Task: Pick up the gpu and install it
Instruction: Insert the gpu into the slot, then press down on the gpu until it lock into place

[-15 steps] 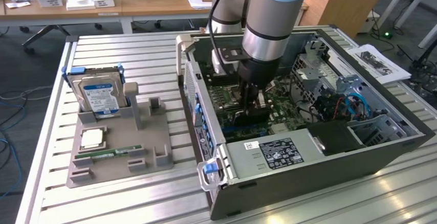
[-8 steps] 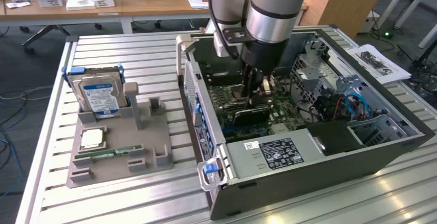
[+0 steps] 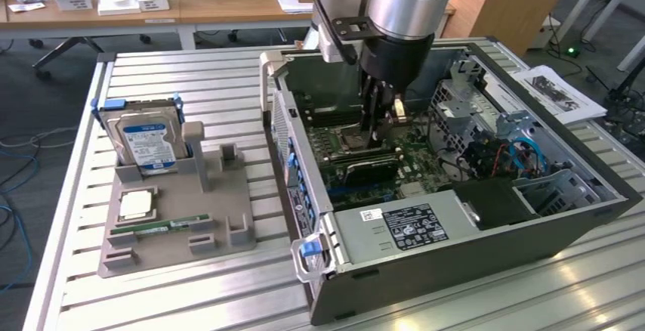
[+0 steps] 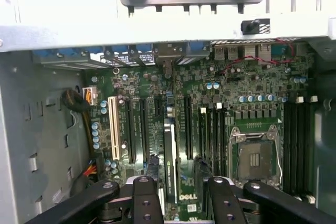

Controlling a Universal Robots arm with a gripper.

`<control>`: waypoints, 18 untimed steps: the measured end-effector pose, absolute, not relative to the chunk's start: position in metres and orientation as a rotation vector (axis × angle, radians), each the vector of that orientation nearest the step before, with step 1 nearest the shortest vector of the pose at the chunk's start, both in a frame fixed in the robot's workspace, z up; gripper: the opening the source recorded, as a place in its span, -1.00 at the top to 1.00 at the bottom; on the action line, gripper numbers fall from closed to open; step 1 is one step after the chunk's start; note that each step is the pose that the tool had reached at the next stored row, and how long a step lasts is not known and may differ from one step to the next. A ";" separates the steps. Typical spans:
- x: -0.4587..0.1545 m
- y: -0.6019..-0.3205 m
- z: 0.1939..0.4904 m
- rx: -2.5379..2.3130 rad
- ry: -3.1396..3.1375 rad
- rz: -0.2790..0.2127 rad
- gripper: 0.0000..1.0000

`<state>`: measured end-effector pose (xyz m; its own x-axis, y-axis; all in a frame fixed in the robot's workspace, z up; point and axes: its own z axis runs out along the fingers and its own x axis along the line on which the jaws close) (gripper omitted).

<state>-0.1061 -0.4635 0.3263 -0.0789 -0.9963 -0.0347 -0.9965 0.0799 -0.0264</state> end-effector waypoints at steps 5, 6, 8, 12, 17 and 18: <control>-0.106 -0.463 0.326 -2.102 2.276 0.006 0.19; -0.106 -0.463 0.326 -2.102 2.276 0.006 0.19; -0.106 -0.463 0.326 -2.102 2.276 0.006 0.19; -0.106 -0.463 0.326 -2.102 2.276 0.006 0.19; -0.106 -0.463 0.326 -2.102 2.276 0.006 0.19; -0.106 -0.463 0.326 -2.102 2.276 0.006 0.19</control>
<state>-0.1061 -0.4635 0.3264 -0.0789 -0.9963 -0.0346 -0.9965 0.0799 -0.0266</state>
